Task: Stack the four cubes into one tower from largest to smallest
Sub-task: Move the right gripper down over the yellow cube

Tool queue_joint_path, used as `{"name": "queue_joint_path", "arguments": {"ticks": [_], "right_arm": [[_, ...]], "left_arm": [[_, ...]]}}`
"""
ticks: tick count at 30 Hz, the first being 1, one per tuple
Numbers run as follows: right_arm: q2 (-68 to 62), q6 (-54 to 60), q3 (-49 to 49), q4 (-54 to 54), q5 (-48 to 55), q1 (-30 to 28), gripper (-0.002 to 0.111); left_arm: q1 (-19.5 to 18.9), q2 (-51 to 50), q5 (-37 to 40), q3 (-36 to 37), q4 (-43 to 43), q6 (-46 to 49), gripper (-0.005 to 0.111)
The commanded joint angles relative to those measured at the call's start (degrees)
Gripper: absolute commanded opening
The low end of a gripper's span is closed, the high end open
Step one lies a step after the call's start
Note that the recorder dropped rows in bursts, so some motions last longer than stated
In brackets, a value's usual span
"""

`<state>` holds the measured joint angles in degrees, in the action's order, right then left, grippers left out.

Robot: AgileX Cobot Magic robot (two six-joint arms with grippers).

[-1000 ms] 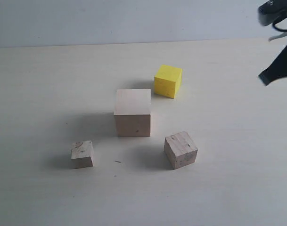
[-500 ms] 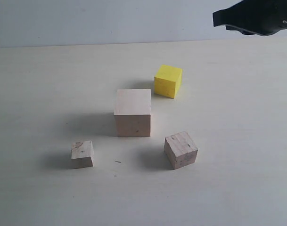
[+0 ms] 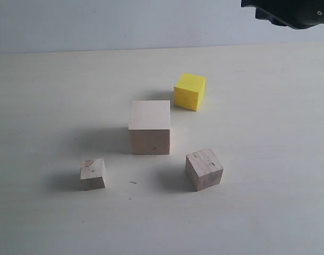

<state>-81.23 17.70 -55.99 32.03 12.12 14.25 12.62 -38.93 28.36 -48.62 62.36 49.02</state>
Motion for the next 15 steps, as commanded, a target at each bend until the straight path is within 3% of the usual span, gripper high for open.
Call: {"name": "queue_joint_path", "arguments": {"ticks": [1, 11, 15], "right_arm": [[0.39, -0.21, -0.42, 10.34, -1.65, -0.21, 0.0], [-0.01, 4.45, -0.42, 1.54, 2.04, -0.21, 0.0], [-4.21, 23.16, -0.42, 1.39, 8.7, -0.21, 0.0]], "left_arm": [[-0.11, -0.38, 3.19, 0.16, 1.44, -0.17, 0.0], [-0.11, -0.38, 7.5, 0.16, 0.43, -0.28, 0.0], [0.12, -0.49, 8.82, 0.16, 0.32, -0.68, 0.0]]}}
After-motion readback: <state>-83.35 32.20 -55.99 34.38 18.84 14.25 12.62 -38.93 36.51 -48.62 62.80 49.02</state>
